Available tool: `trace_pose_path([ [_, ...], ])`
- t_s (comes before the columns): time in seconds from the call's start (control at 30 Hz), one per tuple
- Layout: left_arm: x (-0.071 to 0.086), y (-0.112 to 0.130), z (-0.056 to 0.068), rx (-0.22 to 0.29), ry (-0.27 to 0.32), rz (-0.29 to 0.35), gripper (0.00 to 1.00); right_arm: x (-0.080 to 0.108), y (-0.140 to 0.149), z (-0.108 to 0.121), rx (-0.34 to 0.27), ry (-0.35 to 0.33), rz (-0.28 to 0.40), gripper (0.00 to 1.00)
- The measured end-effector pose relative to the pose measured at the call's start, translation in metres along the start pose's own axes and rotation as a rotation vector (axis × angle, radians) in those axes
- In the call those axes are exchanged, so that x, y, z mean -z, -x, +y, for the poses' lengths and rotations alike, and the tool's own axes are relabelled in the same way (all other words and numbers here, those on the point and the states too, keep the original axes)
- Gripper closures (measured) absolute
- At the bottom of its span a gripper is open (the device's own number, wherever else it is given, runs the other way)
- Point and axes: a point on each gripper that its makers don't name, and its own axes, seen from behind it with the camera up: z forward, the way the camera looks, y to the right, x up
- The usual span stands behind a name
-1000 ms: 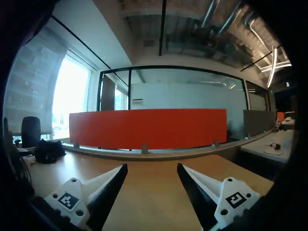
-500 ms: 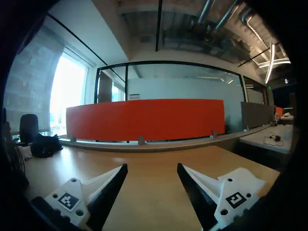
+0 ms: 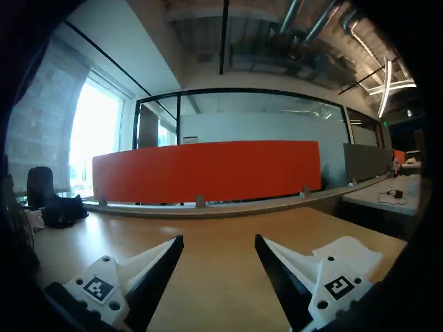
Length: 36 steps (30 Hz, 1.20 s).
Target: Fold towel
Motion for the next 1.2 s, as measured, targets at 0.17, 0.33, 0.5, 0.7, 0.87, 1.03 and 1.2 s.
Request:
trace_pose_path([
  [0.17, 0.0, 0.001, 0.0, 0.0, 0.0, 0.0, 0.01, 0.0, 0.002, 0.0, -0.004, -0.002, -0.002, 0.0],
  [0.33, 0.0, 0.001, 0.0, 0.0, 0.0, 0.0, 0.01, 0.002, 0.005, -0.004, 0.016, -0.011, -0.003, 0.0],
  [0.5, 0.0, 0.002, -0.001, -0.001, 0.0, 0.0, 0.02, 0.002, 0.01, -0.003, 0.045, -0.009, -0.016, 0.01],
  [0.7, 0.0, 0.002, -0.001, -0.001, 0.0, 0.0, 0.01, 0.001, 0.011, -0.005, 0.064, -0.013, -0.019, 0.0],
  [0.87, -0.001, 0.002, -0.001, -0.001, 0.0, 0.0, 0.01, 0.0, 0.011, -0.005, 0.066, -0.011, -0.019, 0.0],
  [1.03, 0.0, 0.002, -0.001, -0.001, 0.0, 0.0, 0.01, -0.001, 0.011, -0.005, 0.066, -0.012, -0.02, 0.0],
  [1.2, -0.001, 0.002, -0.001, -0.001, 0.0, 0.0, 0.01, -0.001, 0.011, -0.005, 0.066, -0.011, -0.019, 0.01],
])
